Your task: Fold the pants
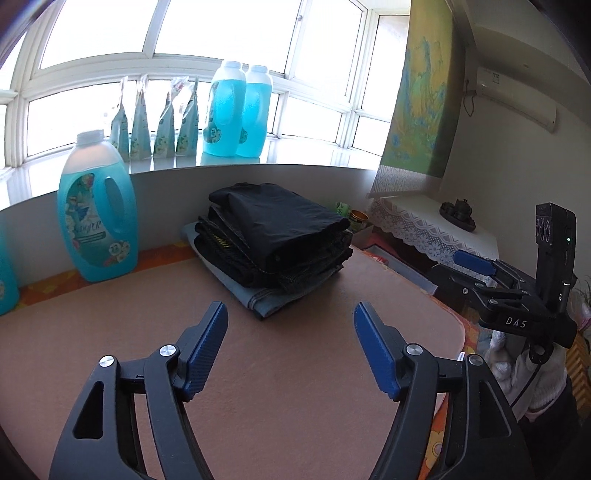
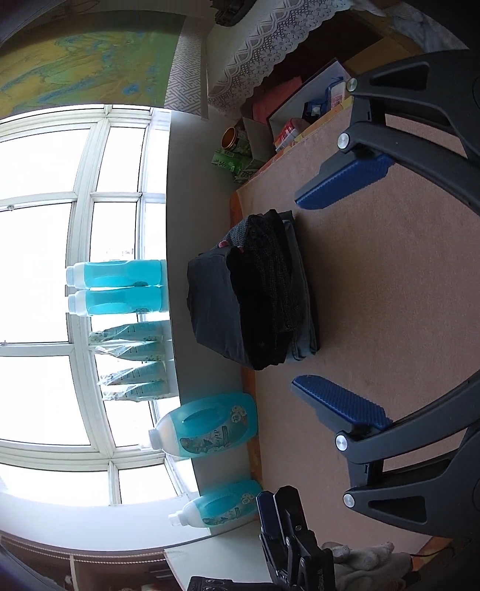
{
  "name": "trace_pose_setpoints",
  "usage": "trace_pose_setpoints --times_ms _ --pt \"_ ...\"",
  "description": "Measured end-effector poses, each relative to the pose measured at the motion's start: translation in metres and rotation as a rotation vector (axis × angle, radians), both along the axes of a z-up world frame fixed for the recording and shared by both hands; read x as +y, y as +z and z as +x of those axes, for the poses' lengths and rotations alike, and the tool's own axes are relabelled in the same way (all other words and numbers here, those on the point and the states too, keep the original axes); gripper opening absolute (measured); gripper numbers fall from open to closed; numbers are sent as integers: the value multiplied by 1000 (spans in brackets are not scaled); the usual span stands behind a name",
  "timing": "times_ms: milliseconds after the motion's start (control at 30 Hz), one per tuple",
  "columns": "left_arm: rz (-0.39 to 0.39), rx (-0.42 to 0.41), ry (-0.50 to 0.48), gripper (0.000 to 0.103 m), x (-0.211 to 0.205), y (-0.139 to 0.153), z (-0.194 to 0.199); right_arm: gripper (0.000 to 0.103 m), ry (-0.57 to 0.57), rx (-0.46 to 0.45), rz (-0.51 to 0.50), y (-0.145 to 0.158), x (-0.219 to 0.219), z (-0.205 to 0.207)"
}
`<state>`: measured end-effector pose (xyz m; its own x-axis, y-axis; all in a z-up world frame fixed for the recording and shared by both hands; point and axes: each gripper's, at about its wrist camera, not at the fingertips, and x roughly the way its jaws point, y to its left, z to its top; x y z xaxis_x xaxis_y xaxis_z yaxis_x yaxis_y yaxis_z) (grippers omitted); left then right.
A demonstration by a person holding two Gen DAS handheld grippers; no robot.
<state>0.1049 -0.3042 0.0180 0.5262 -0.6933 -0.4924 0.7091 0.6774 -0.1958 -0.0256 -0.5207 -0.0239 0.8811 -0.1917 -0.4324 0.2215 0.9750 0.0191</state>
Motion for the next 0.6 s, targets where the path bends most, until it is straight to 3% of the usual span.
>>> trace_pose_setpoints --times_ms 233,367,500,600 --pt "20 -10 4 72 27 -11 -38 96 -68 -32 7 4 25 -45" --pt "60 -40 30 80 37 -20 -62 96 -85 -51 0 1 40 -63" --pt "28 -15 81 81 56 -29 -79 96 -117 -45 -47 -9 59 -74" --pt "19 -12 113 81 64 -34 -89 96 -105 -48 3 -15 64 -82"
